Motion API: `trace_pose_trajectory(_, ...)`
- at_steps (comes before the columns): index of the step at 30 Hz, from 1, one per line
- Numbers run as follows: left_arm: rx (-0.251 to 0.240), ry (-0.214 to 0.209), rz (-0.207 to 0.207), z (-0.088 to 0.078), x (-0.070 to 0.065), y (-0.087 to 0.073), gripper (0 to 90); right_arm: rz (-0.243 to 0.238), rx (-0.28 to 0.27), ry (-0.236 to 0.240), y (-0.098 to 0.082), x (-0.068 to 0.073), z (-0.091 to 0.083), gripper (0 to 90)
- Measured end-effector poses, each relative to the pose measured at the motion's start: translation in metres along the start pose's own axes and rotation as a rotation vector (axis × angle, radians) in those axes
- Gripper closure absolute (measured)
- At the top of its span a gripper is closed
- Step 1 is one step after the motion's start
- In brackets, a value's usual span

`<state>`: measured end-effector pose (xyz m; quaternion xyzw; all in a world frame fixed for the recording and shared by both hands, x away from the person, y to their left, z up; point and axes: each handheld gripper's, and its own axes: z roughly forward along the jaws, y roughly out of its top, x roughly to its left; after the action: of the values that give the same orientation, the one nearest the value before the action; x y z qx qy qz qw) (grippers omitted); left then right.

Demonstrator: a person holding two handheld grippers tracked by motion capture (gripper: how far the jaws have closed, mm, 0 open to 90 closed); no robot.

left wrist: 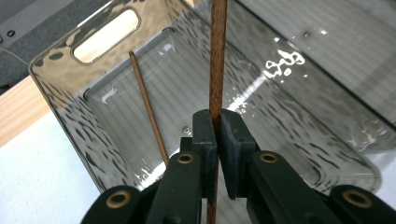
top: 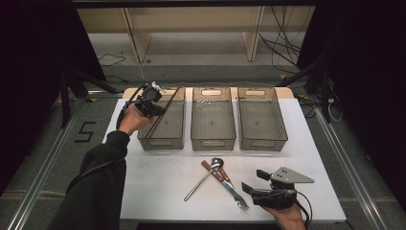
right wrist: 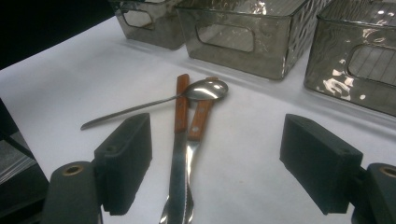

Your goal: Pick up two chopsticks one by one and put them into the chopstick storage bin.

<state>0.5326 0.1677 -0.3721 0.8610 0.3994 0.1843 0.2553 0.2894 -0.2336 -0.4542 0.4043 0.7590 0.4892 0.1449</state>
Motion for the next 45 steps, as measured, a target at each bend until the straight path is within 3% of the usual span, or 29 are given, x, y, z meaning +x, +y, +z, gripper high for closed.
trace_pose_trajectory(10,0.029,0.017,-0.017,0.011,0.0,-0.007,84.2,0.0,-0.001,0.002,0.0,0.0,0.0,25.7)
trace_pose_trajectory(13,0.048,0.039,-0.021,0.015,0.0,-0.009,82.7,-0.001,0.001,0.003,0.0,0.0,0.0,25.7)
trace_pose_trajectory(17,0.052,0.067,-0.052,0.015,0.0,-0.009,63.3,0.0,0.001,0.002,0.0,0.001,0.0,25.8)
trace_pose_trajectory(21,0.049,0.073,-0.068,0.004,-0.004,-0.007,47.6,0.001,0.001,0.001,0.0,0.0,0.0,25.8)
trace_pose_trajectory(24,0.01,0.053,-0.089,-0.011,-0.014,-0.008,39.5,0.004,0.001,-0.001,0.0,0.0,0.0,25.8)
trace_pose_trajectory(28,-0.023,-0.02,-0.117,-0.028,-0.036,-0.016,30.8,0.002,-0.001,-0.002,0.0,0.001,0.0,25.8)
trace_pose_trajectory(36,-0.059,-0.143,-0.129,-0.037,-0.088,-0.047,20.8,0.003,0.003,-0.003,0.0,0.001,0.0,25.8)
trace_pose_trajectory(45,-0.047,-0.174,-0.119,-0.033,-0.117,-0.069,17.5,0.001,-0.001,-0.006,0.0,0.001,0.001,25.7)
